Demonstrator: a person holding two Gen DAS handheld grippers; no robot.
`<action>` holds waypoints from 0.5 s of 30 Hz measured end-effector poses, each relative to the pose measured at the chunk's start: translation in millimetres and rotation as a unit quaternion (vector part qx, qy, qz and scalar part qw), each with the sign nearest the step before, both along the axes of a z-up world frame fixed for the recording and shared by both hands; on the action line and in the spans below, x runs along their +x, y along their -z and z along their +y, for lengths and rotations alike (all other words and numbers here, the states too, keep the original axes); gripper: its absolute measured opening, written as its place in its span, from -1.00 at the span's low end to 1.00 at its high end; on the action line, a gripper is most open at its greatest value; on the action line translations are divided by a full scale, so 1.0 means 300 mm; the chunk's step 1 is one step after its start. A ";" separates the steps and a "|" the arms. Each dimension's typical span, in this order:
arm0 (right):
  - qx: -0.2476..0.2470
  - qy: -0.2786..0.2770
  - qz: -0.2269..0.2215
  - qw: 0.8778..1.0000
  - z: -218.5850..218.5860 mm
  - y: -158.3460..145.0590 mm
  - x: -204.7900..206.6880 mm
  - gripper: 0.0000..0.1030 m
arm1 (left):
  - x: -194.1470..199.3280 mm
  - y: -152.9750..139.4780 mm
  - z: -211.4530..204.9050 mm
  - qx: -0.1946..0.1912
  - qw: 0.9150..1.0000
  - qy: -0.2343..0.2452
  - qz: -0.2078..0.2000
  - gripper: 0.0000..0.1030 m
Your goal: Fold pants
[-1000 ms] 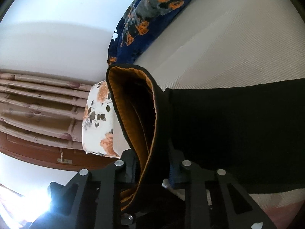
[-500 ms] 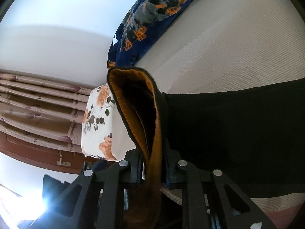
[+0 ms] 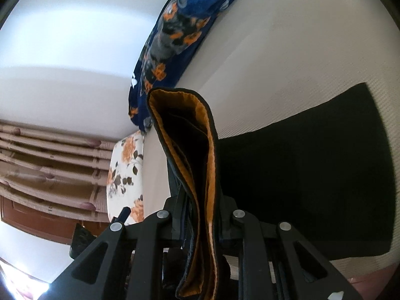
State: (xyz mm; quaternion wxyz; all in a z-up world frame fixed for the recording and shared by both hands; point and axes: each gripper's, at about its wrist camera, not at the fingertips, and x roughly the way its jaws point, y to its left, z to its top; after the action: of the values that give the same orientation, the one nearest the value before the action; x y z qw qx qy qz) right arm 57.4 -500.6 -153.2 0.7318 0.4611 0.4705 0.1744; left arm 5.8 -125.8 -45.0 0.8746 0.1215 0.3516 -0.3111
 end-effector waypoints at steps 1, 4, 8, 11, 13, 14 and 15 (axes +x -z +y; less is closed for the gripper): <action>-0.002 0.007 0.000 1.000 -0.023 0.004 -0.006 -0.67 | 0.002 0.006 -0.005 0.004 1.000 0.002 0.001 0.69; -0.003 0.022 0.002 1.000 -0.082 0.020 -0.021 -0.67 | 0.002 0.024 -0.014 0.013 1.000 0.007 0.005 0.69; -0.004 0.043 0.008 0.999 -0.156 0.050 -0.048 -0.66 | 0.016 0.038 -0.019 0.017 1.000 0.011 0.012 0.69; -0.007 0.054 0.011 0.998 -0.194 0.070 -0.060 -0.66 | 0.026 0.049 -0.024 0.020 1.000 0.010 0.021 0.69; -0.004 0.064 0.015 0.998 -0.224 0.089 -0.070 -0.66 | 0.036 0.057 -0.025 0.020 0.999 0.007 0.029 0.69; -0.003 0.067 0.016 0.998 -0.234 0.096 -0.072 -0.66 | 0.034 0.059 -0.025 0.020 0.999 0.007 0.031 0.69; -0.003 0.069 0.017 0.997 -0.243 0.102 -0.076 -0.66 | 0.036 0.061 -0.026 0.020 0.999 0.006 0.034 0.69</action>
State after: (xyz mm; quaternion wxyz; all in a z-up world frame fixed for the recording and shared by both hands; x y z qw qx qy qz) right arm 34.6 -573.5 -183.9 0.7356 0.4930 0.4503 0.1144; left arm 16.7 -133.5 -63.4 0.8575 0.1309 0.3866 -0.3132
